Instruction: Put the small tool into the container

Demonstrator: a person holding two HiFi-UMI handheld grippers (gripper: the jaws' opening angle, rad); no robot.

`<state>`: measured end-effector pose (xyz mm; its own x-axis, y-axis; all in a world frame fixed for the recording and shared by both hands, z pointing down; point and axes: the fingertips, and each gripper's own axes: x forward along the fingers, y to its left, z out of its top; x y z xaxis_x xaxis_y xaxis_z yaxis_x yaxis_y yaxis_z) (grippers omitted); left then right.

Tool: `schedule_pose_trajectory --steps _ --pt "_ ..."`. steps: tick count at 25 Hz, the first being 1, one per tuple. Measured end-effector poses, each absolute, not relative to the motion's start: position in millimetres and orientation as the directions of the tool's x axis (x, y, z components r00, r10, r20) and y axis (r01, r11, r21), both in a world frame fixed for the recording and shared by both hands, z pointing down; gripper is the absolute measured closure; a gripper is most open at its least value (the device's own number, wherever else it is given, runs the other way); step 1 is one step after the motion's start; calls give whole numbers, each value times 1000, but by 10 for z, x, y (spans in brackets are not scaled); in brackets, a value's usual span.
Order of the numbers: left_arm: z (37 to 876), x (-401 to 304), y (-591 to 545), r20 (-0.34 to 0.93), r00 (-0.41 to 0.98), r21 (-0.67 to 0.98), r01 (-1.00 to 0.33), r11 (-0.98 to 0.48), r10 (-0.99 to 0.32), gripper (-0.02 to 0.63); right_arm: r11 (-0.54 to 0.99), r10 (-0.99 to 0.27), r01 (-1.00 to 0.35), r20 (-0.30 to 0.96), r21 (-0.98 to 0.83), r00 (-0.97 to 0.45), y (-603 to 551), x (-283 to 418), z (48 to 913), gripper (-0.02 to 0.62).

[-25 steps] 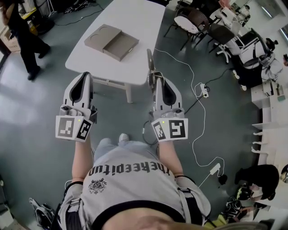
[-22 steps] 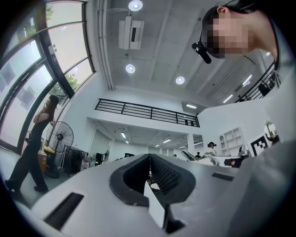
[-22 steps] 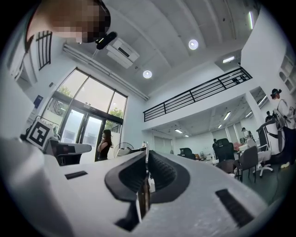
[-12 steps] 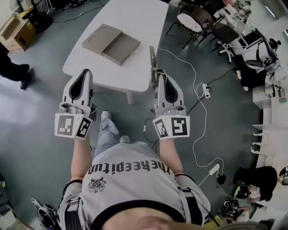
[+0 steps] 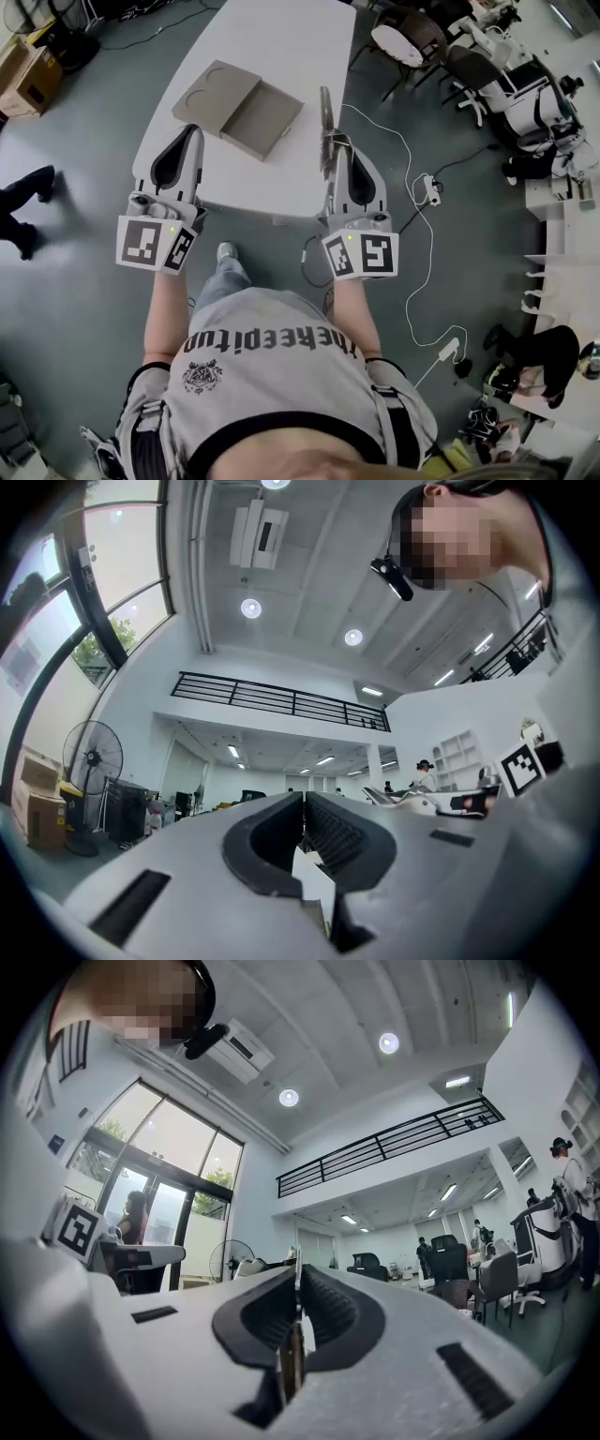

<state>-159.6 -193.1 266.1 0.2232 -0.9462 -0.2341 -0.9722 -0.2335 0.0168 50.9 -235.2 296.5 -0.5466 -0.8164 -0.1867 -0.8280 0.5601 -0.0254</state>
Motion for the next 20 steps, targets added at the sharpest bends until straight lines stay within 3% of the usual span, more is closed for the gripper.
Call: schedule_pose_trajectory --steps 8,20 --pt "2697 -2065 -2709 -216 295 12 -952 -305 -931 592 516 -849 -856 -130 -2 -512 -2978 -49 3097 592" --pt "3015 -2070 -3354 -172 425 -11 -903 -430 -889 592 456 -889 -888 12 -62 -457 -3624 -285 3741 592"
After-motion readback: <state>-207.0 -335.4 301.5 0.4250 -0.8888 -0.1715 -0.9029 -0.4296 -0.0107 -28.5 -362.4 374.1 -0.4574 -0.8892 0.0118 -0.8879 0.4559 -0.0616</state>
